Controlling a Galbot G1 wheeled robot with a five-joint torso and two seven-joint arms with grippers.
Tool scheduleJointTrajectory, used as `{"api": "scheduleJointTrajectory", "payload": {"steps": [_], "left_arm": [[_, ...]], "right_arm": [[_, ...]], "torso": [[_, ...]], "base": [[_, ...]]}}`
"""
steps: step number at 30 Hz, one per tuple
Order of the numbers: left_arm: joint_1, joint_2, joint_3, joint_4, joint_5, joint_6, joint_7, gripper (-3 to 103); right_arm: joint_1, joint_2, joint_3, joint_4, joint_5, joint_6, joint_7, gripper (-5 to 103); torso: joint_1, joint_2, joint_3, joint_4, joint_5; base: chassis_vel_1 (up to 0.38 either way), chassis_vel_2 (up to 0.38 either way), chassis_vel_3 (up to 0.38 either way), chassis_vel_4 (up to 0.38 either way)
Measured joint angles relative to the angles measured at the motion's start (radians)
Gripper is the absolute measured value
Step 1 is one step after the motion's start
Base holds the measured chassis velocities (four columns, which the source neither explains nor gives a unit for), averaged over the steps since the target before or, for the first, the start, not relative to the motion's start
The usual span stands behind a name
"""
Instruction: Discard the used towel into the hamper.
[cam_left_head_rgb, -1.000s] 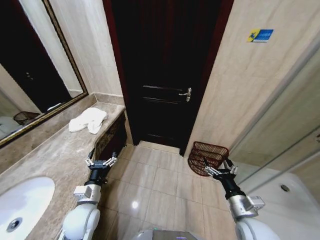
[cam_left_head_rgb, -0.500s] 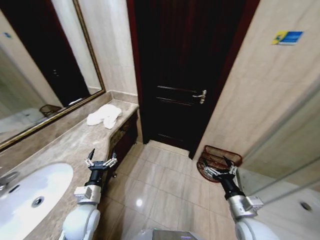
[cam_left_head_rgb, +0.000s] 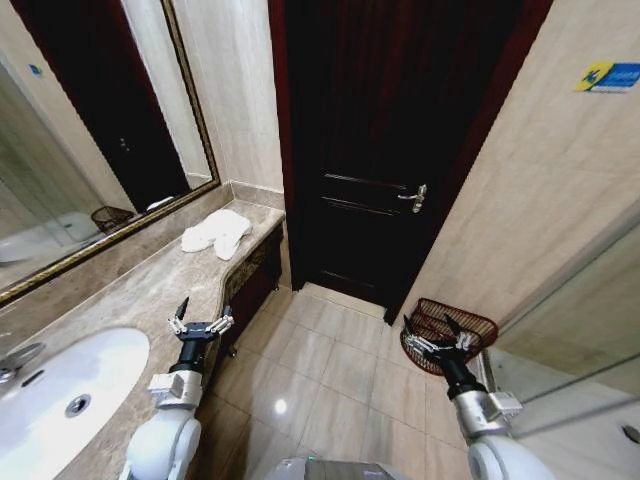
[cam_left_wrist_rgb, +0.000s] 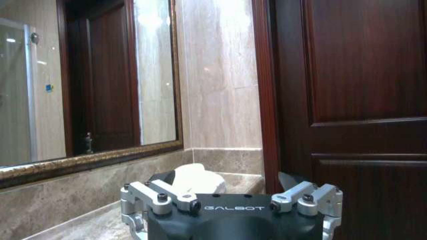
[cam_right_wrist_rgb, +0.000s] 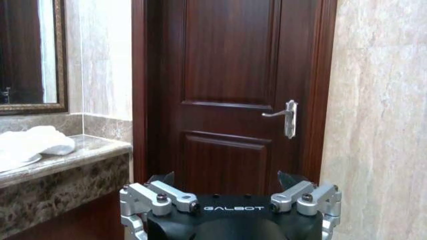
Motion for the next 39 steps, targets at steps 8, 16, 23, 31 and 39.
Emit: {"api": "scheduleJointTrajectory", "payload": {"steps": [8, 16, 23, 31, 39], "left_arm": [[-0.002, 0.001, 0.000, 0.006, -0.001, 0.002, -0.002, 100], [-0.005, -0.005, 0.005, 0.010, -0.001, 0.002, -0.002, 100], [-0.001, -0.011, 0.005, 0.010, 0.005, 0.002, 0.001, 100], [0.001, -0.015, 0.004, 0.010, 0.013, 0.003, 0.001, 100], [0.005, -0.020, 0.004, 0.006, 0.016, 0.002, 0.001, 100]], "right_arm": [[0.001, 0.000, 0.000, -0.011, 0.002, 0.008, -0.005, 100], [0.001, -0.002, 0.000, -0.012, 0.007, 0.009, -0.007, 100], [0.002, -0.002, -0.002, -0.006, 0.014, 0.001, -0.009, 100], [-0.002, -0.002, -0.003, 0.000, 0.027, -0.007, -0.012, 100], [-0.009, -0.001, -0.001, 0.003, 0.027, -0.005, -0.012, 100]], "torso": [[0.000, 0.000, 0.000, 0.0001, -0.0002], [0.000, 0.000, 0.000, 0.0000, 0.0000], [0.000, 0.000, 0.000, 0.0000, -0.0001], [0.000, 0.000, 0.000, 0.0002, 0.0000], [0.000, 0.000, 0.000, 0.0000, -0.0001]], "base": [[-0.094, 0.094, 0.098, -0.100], [-0.122, 0.125, 0.130, -0.137], [-0.172, 0.157, 0.184, -0.159], [-0.113, 0.152, 0.158, -0.122], [-0.101, 0.176, 0.176, -0.103]]}}
